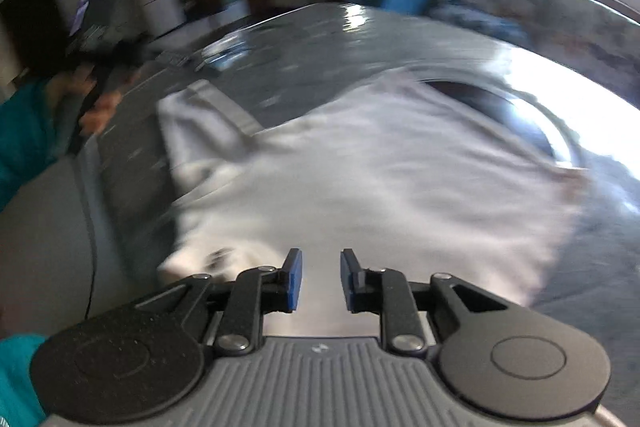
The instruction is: Fold clothes
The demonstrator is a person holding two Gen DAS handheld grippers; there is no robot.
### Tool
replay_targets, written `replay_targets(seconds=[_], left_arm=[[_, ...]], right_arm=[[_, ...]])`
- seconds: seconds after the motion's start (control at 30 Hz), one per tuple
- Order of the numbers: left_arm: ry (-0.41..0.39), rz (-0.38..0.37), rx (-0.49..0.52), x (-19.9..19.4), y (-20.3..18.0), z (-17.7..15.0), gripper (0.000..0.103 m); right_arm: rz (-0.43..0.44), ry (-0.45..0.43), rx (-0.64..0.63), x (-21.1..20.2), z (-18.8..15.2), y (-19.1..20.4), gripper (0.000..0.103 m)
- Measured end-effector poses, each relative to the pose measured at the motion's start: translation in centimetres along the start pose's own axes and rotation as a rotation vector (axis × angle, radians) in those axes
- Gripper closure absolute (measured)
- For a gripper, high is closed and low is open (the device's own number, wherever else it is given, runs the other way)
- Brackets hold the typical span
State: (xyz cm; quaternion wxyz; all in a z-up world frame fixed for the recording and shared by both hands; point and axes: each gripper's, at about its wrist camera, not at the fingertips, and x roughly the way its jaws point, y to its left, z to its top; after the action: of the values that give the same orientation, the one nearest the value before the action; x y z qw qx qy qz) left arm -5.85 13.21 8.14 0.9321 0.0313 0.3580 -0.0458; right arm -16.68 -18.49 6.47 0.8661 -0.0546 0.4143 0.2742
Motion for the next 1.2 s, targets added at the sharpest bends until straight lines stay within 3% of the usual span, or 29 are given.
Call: replay_targets(seconds=[0.23,0.43,0.67,1.0,1.03,1.17,1.2], left_arm=[[0.037,-0.089,0.109,4.2,-5.8,3.8,0.056],[0.049,-0.128,0.149,8.1,-9.2,6.9,0.049],[0.107,-0.121,0.18,12.7,-11.3,7.8,0.044],[0.118,-0.143,0.204,15.5,-12.7,8.0,0.045],[0.112,-0.147,0.214,15.6,-12.8,7.9,0.047],[0.092,-0.179,0.243,15.5,-13.4,8.0,0.085],[0.088,-0.178,0.251,15.6,-13.6,8.0,0.09]], right_arm=[[-0.222,-0.057,0.189,-1.1,2.0,-8.9,0.08],[-0.317,-0.067,0.3,0.4,3.4,-14.6,0.072],[-0.333,-0.044,0.368,3.3,3.9,-17.9,0.072],[-0.335,-0.002,0.345,5.6,4.6,-18.7,0.074],[-0.34,0.001,0.337,5.7,4.7,-18.7,0.078],[-0.36,0.013,0.3,6.0,4.9,-18.4,0.096],[-0.363,0.012,0.293,6.1,5.1,-18.4,0.097]])
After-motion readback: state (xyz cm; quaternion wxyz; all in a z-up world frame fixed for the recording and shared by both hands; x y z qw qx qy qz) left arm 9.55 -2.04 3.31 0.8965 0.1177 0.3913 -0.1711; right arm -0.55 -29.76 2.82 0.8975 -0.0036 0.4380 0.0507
